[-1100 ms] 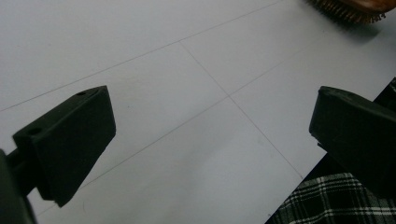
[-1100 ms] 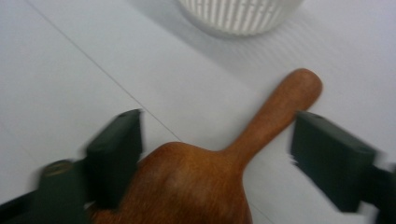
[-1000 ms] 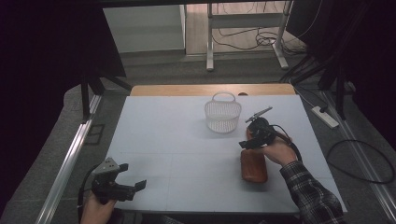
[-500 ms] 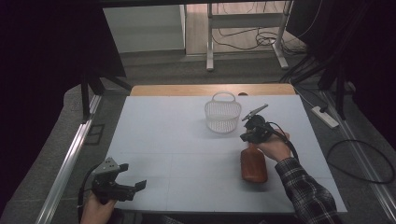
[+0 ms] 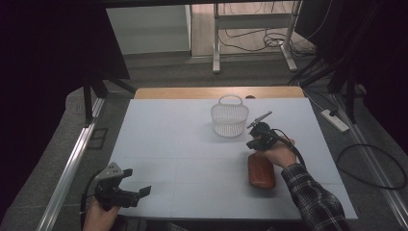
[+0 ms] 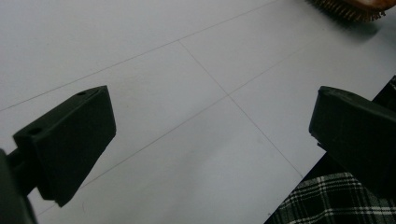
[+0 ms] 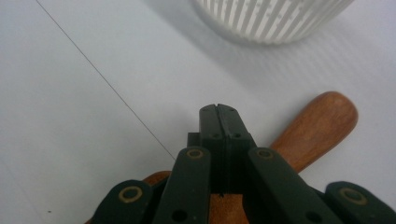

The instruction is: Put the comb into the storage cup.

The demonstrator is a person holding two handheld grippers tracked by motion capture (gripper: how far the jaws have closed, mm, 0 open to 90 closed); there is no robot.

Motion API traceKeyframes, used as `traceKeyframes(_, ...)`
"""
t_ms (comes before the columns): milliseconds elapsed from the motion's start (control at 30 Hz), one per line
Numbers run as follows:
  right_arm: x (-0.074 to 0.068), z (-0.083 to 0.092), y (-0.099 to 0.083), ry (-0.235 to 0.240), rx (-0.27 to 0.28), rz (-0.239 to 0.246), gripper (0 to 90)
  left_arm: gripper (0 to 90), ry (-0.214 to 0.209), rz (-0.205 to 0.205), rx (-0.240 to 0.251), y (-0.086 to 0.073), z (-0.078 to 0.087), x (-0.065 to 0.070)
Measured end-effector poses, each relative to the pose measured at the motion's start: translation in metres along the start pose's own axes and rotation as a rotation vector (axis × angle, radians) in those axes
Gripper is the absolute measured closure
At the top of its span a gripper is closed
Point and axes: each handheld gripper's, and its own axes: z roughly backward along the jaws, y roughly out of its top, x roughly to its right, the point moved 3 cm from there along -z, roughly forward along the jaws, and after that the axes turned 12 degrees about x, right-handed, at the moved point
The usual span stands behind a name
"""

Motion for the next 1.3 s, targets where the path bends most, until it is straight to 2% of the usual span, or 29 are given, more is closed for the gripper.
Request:
traceKeyframes(100, 0.001, -0.006, -0.005, -0.004, -0.031, 0.007, 89.8, 0.7, 0.0, 0.0, 0.0, 0.0, 0.0, 0.0)
traceKeyframes(533, 0.01, -0.009, -0.01, -0.025, -0.053, 0.006, 89.8, 0.8, 0.0, -0.001, -0.002, 0.0, 0.0, 0.0)
traceKeyframes(900, 0.02, -0.002, -0.02, -0.045, -0.061, -0.026, 89.8, 0.8, 0.001, -0.002, -0.003, 0.0, 0.0, 0.0)
traceKeyframes(1300, 0.03, 0.014, -0.037, -0.061, -0.06, -0.069, 89.9, 0.8, 0.004, -0.004, -0.004, 0.0, 0.0, 0.001)
